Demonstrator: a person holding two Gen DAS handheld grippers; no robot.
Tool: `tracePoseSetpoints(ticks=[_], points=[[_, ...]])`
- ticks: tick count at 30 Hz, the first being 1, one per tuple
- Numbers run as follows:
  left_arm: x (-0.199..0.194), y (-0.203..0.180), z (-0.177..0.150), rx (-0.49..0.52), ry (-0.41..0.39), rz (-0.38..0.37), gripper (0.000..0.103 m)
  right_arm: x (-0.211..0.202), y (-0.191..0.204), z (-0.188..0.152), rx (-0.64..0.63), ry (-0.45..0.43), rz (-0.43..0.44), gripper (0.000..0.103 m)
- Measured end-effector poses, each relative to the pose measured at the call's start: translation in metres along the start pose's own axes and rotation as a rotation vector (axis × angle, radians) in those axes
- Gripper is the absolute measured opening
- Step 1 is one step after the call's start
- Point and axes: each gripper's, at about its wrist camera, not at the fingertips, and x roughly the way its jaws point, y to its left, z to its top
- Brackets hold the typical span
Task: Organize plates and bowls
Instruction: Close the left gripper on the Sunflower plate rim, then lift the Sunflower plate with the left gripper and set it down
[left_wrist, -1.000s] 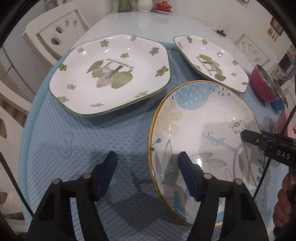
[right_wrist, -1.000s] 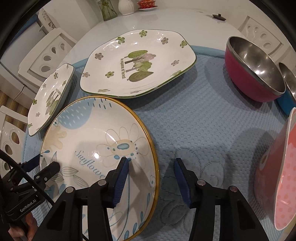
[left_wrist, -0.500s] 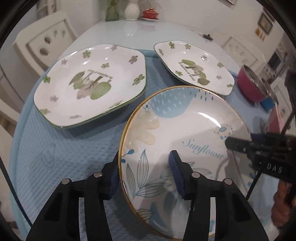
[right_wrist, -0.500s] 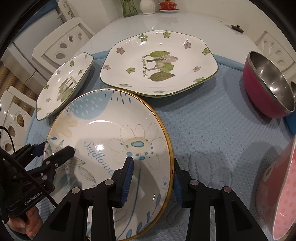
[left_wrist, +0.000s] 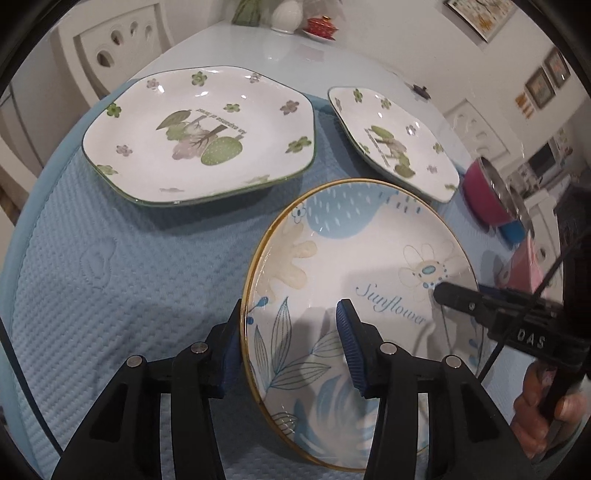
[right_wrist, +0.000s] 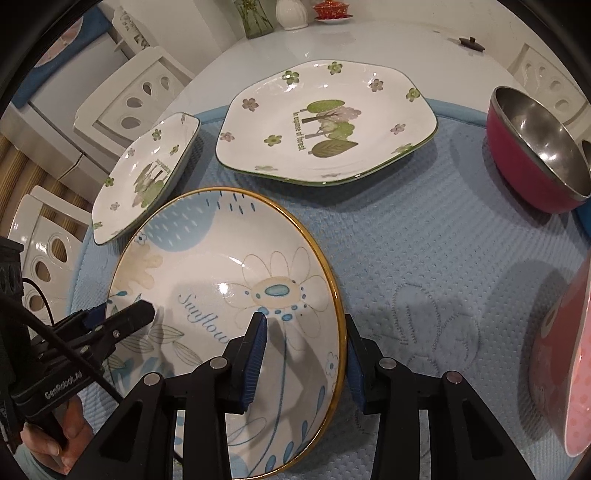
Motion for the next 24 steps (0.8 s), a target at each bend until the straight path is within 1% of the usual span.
tracePoseSetpoints(ticks=[2,4,5,6,8,10,16,19,22,24], points=[[-0.001,-0.004,-0.003,0.038,-0.007,0.028,0.039,0.004,0.001,-0.003,-0.013,-0.003,-0.019,0.038],[-0.002,-0.003,-0.006,0.057,-0.013,0.054,0.027,0.004,0.004,-0.006,-0.041,-0.014,-0.042,0.037],[-0.004,0.0,-0.008,0.061,-0.022,0.051,0.023,0.004,0.006,-0.007,-0.061,-0.019,-0.056,0.037],[-0.005,0.005,-0.008,0.038,-0.023,0.025,0.02,0.003,0.008,-0.009,-0.086,-0.026,-0.069,0.037],[-0.008,0.013,-0.008,-0.003,-0.017,-0.002,0.018,0.002,0.009,-0.01,-0.111,-0.033,-0.079,0.035],[-0.01,0.013,-0.01,-0.023,-0.015,0.001,0.018,0.0,0.008,-0.01,-0.109,-0.027,-0.08,0.032],[-0.028,0.017,-0.02,-0.148,-0.006,-0.017,0.018,-0.016,0.011,-0.019,-0.026,-0.004,-0.063,0.032],[-0.045,0.022,-0.024,-0.257,-0.005,0.021,0.017,-0.023,0.02,-0.028,0.01,0.019,-0.069,0.033],[-0.067,0.02,-0.028,-0.277,-0.03,0.048,0.017,-0.029,0.03,-0.037,0.05,0.04,-0.064,0.033],[-0.084,0.024,-0.031,-0.285,-0.049,0.052,0.017,-0.033,0.036,-0.042,0.077,0.051,-0.036,0.033]])
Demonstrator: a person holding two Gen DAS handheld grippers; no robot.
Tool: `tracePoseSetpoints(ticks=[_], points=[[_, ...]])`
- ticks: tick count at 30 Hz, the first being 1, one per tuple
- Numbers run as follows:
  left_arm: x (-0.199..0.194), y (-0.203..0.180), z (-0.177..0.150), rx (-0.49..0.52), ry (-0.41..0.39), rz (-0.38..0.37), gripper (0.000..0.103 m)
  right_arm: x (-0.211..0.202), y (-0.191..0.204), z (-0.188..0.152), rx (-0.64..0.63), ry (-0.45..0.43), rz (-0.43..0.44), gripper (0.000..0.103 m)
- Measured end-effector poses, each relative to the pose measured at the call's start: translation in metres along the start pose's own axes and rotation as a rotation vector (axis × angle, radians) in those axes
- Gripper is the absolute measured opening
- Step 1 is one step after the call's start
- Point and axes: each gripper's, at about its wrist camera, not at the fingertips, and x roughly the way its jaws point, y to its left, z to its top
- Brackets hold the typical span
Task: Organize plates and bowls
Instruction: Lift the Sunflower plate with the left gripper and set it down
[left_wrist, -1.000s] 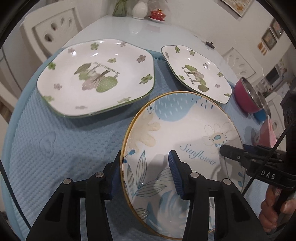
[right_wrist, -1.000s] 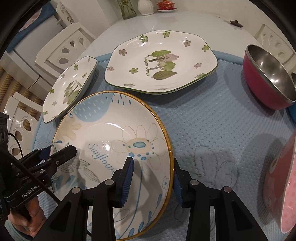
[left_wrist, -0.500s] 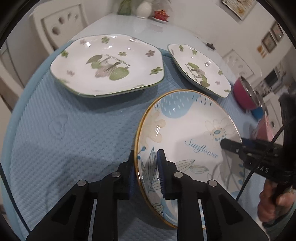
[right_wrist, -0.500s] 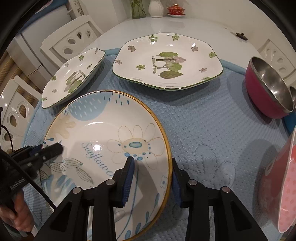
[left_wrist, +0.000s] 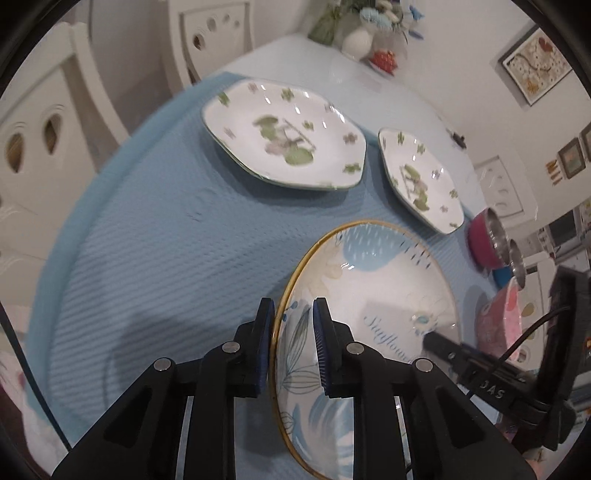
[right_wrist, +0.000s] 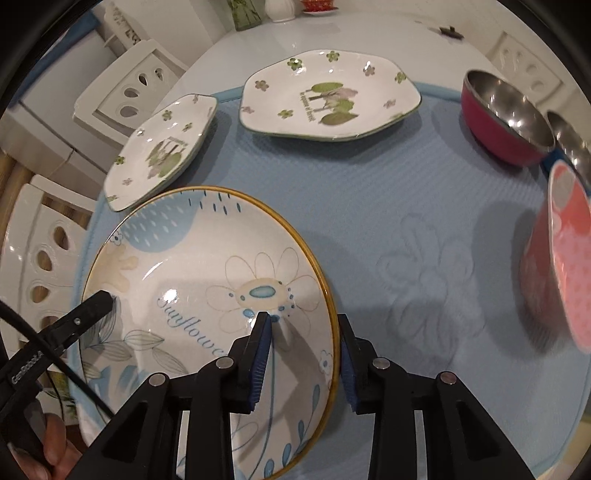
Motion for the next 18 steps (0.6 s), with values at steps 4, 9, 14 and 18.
tracePoseSetpoints(ticks=[4,9,14,18], points=[[-0.024,0.015,-0.009,-0.017,-0.032,0.034,0.017,-0.011,0.019,-0.013,-0.003,0.014,0.029,0.034],[-0.028,0.045,-0.022,-0.076,-0.019,0.065,0.017,-0.013,0.052,-0.031,-0.071,0.026,0.019,0.034],[-0.024,0.068,-0.036,-0.102,0.004,0.097,0.017,0.011,0.07,-0.044,-0.1,0.09,0.018,0.034],[-0.017,0.081,-0.042,-0.102,0.018,0.109,0.017,0.026,0.075,-0.054,-0.1,0.122,0.021,0.034]])
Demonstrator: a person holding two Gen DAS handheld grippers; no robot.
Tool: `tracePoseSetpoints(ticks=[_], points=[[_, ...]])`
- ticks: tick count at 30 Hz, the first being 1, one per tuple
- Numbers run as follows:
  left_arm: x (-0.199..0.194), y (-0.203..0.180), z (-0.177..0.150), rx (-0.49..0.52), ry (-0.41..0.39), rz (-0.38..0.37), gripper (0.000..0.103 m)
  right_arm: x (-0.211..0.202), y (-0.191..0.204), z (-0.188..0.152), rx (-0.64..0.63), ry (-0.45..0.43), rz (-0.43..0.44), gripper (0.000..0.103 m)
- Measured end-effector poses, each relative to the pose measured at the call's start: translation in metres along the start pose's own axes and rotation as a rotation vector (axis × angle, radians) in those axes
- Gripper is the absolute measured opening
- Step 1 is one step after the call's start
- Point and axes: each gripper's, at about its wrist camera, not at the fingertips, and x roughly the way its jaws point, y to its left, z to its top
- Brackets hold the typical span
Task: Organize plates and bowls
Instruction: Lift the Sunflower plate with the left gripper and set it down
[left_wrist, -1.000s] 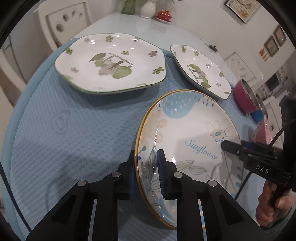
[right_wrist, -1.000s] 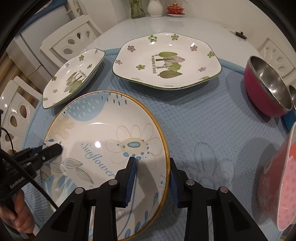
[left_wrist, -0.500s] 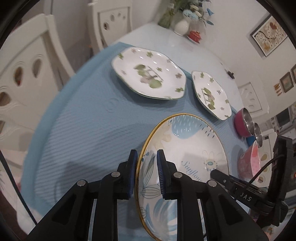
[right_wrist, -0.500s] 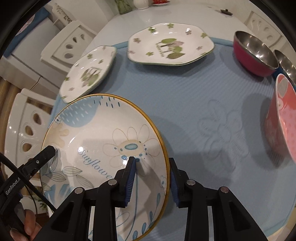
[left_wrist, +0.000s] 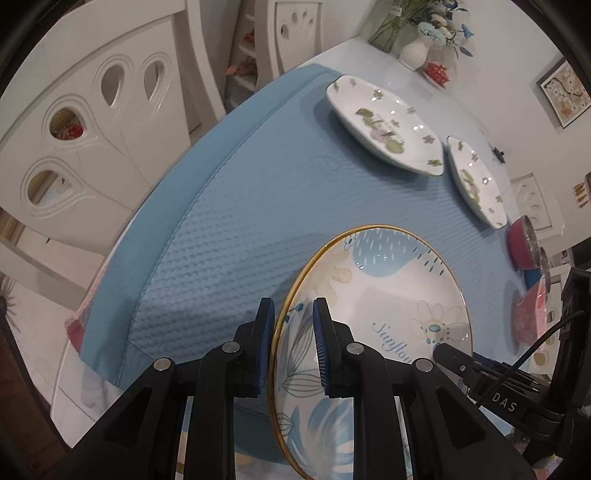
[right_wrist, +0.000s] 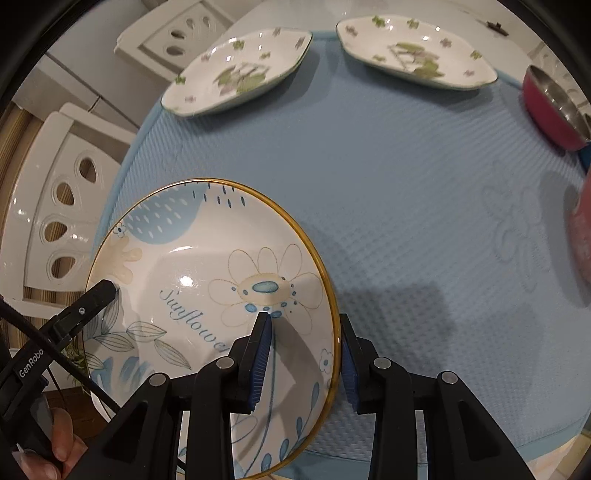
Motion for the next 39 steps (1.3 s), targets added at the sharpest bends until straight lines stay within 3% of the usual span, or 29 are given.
tracePoseSetpoints(ticks=[6,11,19,25,26,28,29,33,34,35,36,38,39], points=[[0.015,0.005,-0.004,0.035,0.02,-0.021,0.018,0.013,-0.001,-0.007,0.028,0.008,-0.016,0.034],[0.021,0.006,-0.008,0.044,0.029,-0.053,0.019,0.007,-0.013,-0.012,0.066,-0.039,0.01,0.034],[-0.04,0.012,-0.01,0.091,-0.14,0.006,0.02,-0.045,-0.029,-0.031,0.033,-0.141,-0.022,0.034],[-0.114,-0.012,-0.029,0.183,-0.324,0.061,0.02,-0.12,-0.035,-0.062,-0.022,-0.331,-0.025,0.034],[-0.126,-0.019,-0.033,0.197,-0.351,0.056,0.025,-0.142,-0.035,-0.073,-0.038,-0.39,-0.02,0.035],[-0.151,-0.034,-0.04,0.221,-0.401,0.043,0.03,-0.167,-0.035,-0.085,-0.06,-0.459,-0.011,0.059],[-0.16,-0.041,-0.043,0.229,-0.418,0.035,0.03,-0.184,-0.033,-0.094,-0.071,-0.508,-0.003,0.065],[-0.195,-0.062,-0.059,0.249,-0.454,-0.015,0.033,-0.213,-0.027,-0.116,-0.112,-0.581,0.038,0.066],[-0.201,-0.066,-0.062,0.251,-0.456,-0.033,0.034,-0.216,-0.025,-0.119,-0.114,-0.582,0.043,0.066],[-0.206,-0.068,-0.065,0.252,-0.459,-0.044,0.044,-0.219,-0.024,-0.123,-0.113,-0.581,0.065,0.066],[-0.213,-0.069,-0.067,0.256,-0.471,-0.053,0.062,-0.223,-0.026,-0.126,-0.108,-0.58,0.087,0.066],[-0.221,-0.07,-0.071,0.266,-0.505,-0.064,0.08,-0.229,-0.028,-0.129,-0.084,-0.573,0.136,0.066],[-0.224,-0.07,-0.071,0.275,-0.52,-0.068,0.08,-0.23,-0.029,-0.129,-0.076,-0.569,0.145,0.067]])
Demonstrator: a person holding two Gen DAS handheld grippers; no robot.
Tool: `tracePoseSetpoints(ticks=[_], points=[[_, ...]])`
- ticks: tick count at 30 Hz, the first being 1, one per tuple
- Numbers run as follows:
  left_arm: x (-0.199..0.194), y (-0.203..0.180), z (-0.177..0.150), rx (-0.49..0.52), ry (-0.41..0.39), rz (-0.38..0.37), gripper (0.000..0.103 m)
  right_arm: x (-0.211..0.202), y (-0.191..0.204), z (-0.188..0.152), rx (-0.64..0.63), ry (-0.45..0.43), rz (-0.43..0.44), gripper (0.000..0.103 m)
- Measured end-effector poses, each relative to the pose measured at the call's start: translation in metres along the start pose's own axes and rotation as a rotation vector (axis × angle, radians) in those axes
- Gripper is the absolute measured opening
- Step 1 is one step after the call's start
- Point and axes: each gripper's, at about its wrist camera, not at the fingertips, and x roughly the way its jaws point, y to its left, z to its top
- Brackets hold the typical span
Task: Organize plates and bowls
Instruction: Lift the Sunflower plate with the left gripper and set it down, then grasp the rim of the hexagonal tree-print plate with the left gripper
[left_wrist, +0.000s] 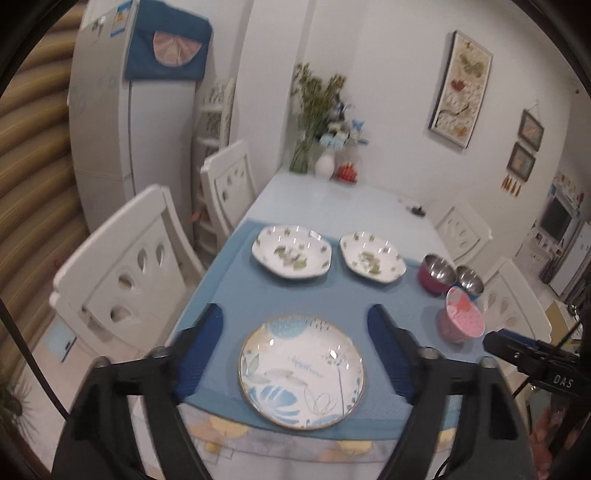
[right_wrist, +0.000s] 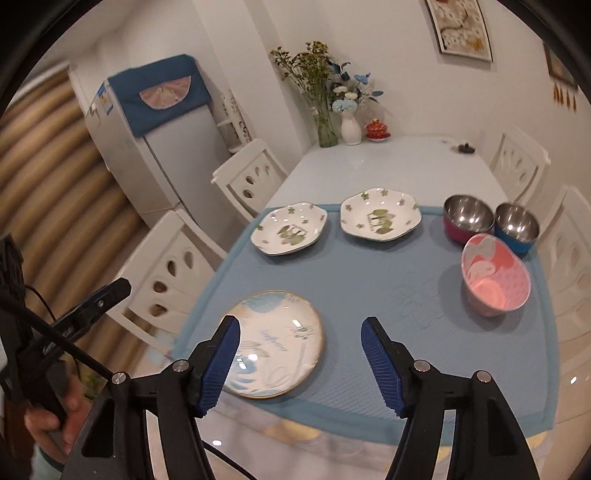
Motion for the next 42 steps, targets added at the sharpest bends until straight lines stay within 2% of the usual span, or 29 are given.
tracePoseSetpoints(ticks=[3,6,12,18,24,27,30,32,37,38,39,42], points=[[0.002,0.002,0.009,0.011,0.006,-0.014,0.08,0.002,0.001,0.004,0.011,0.013,-0.004,0.073],[0.016,0.012,0.021,0.011,0.027,-0.034,0.083,0.013,0.003,0.013,0.026,0.018,-0.013,0.074],[0.06,0.034,0.048,0.065,0.08,-0.014,0.086,0.057,0.018,0.046,0.068,0.02,-0.003,0.074],[0.136,0.068,0.083,0.067,0.117,-0.046,0.086,0.132,0.029,0.087,0.098,0.075,-0.019,0.074],[0.232,0.088,0.103,0.081,0.252,-0.122,0.086,0.212,0.008,0.116,0.207,0.165,-0.042,0.074],[0.276,0.089,0.105,0.102,0.308,-0.146,0.085,0.25,-0.003,0.124,0.25,0.204,-0.083,0.073],[0.323,0.091,0.099,0.091,0.386,-0.172,0.084,0.287,-0.015,0.125,0.278,0.244,-0.122,0.065],[0.343,0.092,0.094,0.088,0.417,-0.184,0.08,0.31,-0.022,0.125,0.291,0.277,-0.146,0.062],[0.39,0.091,0.087,0.064,0.468,-0.224,0.079,0.349,-0.034,0.125,0.32,0.328,-0.161,0.061],[0.396,0.091,0.087,0.057,0.472,-0.231,0.076,0.356,-0.037,0.126,0.32,0.332,-0.165,0.061],[0.404,0.092,0.086,0.05,0.481,-0.237,0.067,0.361,-0.039,0.126,0.321,0.335,-0.166,0.059],[0.424,0.096,0.081,0.024,0.507,-0.25,0.063,0.378,-0.046,0.128,0.327,0.349,-0.161,0.056]])
